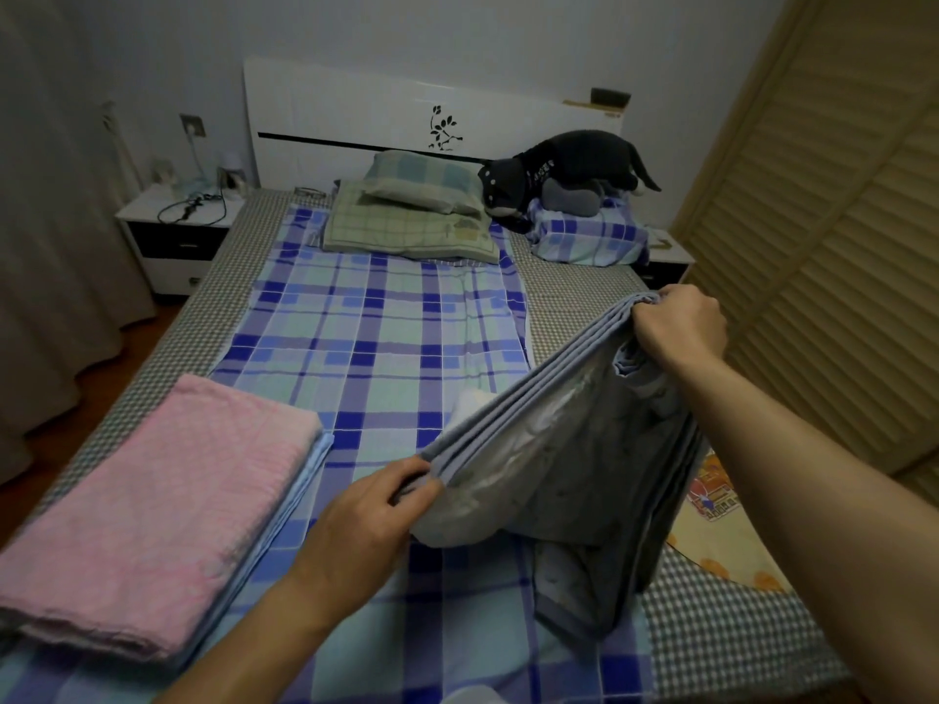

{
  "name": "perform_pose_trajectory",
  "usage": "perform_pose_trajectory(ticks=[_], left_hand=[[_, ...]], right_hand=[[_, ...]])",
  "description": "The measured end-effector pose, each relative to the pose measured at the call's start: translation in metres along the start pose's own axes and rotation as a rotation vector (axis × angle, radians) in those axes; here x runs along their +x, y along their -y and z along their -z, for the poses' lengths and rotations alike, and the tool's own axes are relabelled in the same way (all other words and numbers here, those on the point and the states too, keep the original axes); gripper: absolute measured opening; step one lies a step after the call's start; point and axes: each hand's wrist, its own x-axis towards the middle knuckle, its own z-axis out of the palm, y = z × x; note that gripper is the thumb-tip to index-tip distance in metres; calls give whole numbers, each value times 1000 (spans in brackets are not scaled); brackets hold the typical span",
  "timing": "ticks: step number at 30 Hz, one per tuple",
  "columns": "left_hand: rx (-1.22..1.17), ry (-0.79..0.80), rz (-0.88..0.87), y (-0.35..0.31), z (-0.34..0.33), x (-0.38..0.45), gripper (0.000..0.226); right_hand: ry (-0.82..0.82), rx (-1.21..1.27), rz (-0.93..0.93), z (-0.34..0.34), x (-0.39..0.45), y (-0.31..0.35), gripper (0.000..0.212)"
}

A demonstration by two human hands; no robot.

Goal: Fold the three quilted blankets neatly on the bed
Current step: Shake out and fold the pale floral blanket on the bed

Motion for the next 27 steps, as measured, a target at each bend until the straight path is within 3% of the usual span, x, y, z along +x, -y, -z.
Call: perform_pose_trajectory(ticks=[3, 6, 11, 21, 27], left_hand=[[-41, 73, 43, 4, 2, -2, 60], [-68, 152, 35, 6, 2, -3, 53], [-258, 81, 208, 4, 8, -5, 55], [-149, 239, 141, 7, 5, -13, 81], [-103, 206, 53, 3, 5, -19, 85]], right_hand=[[-1, -6, 6, 1, -2, -3, 26], [-6, -8, 3, 2, -4, -4, 28], [14, -6, 15, 0, -7, -6, 28], [24, -6, 27, 1, -15, -8, 32], [22, -14, 44, 6, -16, -19, 29]])
